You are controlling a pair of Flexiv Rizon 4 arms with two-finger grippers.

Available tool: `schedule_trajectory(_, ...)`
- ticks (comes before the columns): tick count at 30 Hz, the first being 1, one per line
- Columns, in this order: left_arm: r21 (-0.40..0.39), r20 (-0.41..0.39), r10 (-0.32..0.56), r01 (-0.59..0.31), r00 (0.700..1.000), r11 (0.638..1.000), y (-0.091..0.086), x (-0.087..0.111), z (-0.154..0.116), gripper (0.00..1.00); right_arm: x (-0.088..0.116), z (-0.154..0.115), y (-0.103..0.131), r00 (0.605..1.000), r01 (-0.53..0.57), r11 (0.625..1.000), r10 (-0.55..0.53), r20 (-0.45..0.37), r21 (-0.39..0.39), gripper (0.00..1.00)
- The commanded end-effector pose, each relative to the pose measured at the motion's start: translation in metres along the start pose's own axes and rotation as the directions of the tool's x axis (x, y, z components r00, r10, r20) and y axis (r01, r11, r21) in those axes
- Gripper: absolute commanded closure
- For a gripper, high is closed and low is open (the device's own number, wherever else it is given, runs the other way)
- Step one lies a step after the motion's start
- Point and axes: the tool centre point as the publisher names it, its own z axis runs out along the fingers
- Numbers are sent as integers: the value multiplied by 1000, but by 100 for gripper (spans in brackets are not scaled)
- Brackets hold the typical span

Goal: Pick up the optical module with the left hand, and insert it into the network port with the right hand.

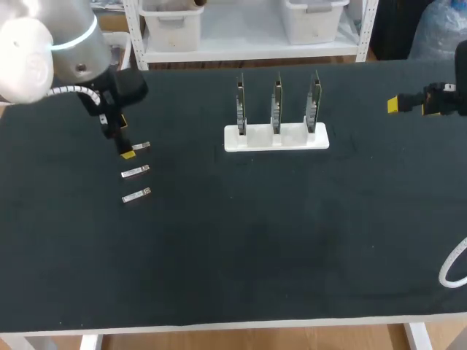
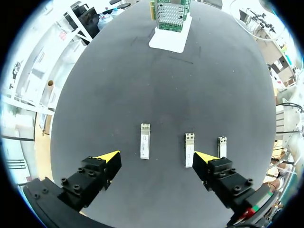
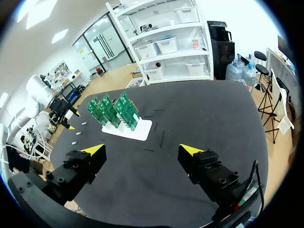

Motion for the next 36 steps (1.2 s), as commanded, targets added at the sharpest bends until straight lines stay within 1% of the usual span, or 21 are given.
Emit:
schedule_trajectory(1, -3, 0, 6, -6, 1000, 1000, 0, 1, 6, 0, 1, -2, 1, 1000, 0, 1000, 0, 0, 3, 0)
schedule_trajectory(11, 2, -8, 22, -22, 1000, 1000, 9, -2, 14, 0, 1, -2, 1, 1000, 0, 1000, 0, 0, 3, 0)
schedule_trajectory(24, 19, -9, 28, -28, 1000, 999, 15, -8, 22, 0, 1, -2, 1, 1000, 0, 1000, 0, 0, 3, 0)
schedule_trajectory(29, 18, -17, 33, -33, 999, 999, 14, -6, 24, 0, 1, -2, 1, 1000, 0, 1000, 0, 0, 3, 0)
schedule_trajectory(36, 6, -37, 30, -30, 999, 1000, 12, 2, 28, 0, 1, -2, 1, 1000, 0, 1000, 0, 0, 3, 0)
